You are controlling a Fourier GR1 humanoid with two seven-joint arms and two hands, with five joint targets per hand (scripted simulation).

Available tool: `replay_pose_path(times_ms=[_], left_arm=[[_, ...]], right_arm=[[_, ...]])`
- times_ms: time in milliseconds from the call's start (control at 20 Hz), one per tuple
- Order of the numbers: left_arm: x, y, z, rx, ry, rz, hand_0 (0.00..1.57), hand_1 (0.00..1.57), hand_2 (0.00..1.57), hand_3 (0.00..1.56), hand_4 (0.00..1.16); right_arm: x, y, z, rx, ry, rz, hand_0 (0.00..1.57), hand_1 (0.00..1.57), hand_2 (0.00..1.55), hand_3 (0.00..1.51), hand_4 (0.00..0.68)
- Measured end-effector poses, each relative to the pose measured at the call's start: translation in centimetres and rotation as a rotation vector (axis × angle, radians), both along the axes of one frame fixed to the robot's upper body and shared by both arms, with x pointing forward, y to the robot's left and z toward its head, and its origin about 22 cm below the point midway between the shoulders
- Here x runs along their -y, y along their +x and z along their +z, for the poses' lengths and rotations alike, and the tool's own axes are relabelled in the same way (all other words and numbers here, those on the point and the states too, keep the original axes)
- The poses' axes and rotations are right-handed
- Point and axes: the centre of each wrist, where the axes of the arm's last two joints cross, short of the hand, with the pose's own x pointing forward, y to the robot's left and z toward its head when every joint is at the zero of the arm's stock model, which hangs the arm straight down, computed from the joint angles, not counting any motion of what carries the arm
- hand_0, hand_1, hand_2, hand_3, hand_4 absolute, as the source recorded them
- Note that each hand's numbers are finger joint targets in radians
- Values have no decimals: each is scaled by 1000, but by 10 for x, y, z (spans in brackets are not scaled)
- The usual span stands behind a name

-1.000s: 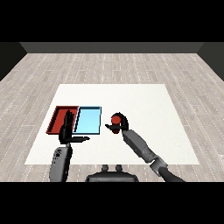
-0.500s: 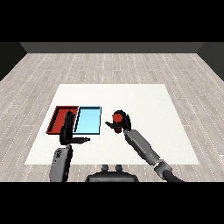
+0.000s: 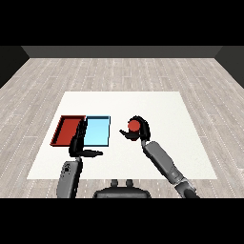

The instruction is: Pick the red can and put it in the red box

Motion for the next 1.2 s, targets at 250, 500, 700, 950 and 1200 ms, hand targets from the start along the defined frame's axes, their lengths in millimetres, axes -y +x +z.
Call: replay_pose_path(times_ms=[250, 500, 700, 950, 1200], left_arm=[[19, 5, 5, -26, -20, -99, 0, 0, 0, 0, 0], [31, 5, 15, -42, -17, -146, 0, 0, 0, 0, 0], [44, 7, 20, -54, 4, -188, 0, 0, 0, 0, 0], [67, 12, 28, -83, -4, -239, 0, 0, 0, 0, 0], [87, 15, 19, -109, -8, -281, 0, 0, 0, 0, 0]], right_arm=[[-1, -7, 21, 63, 12, -10, 1526, 1526, 1459, 1405, 601], [-7, -6, 40, 106, 28, -5, 1557, 1557, 1457, 1409, 598], [-6, -12, 50, 152, 41, 10, 1571, 1571, 1464, 1406, 646], [1, -18, 63, 208, 49, 14, 1571, 1571, 1480, 1424, 655], [-8, -19, 68, 239, 51, 24, 1571, 1571, 1483, 1425, 650]])
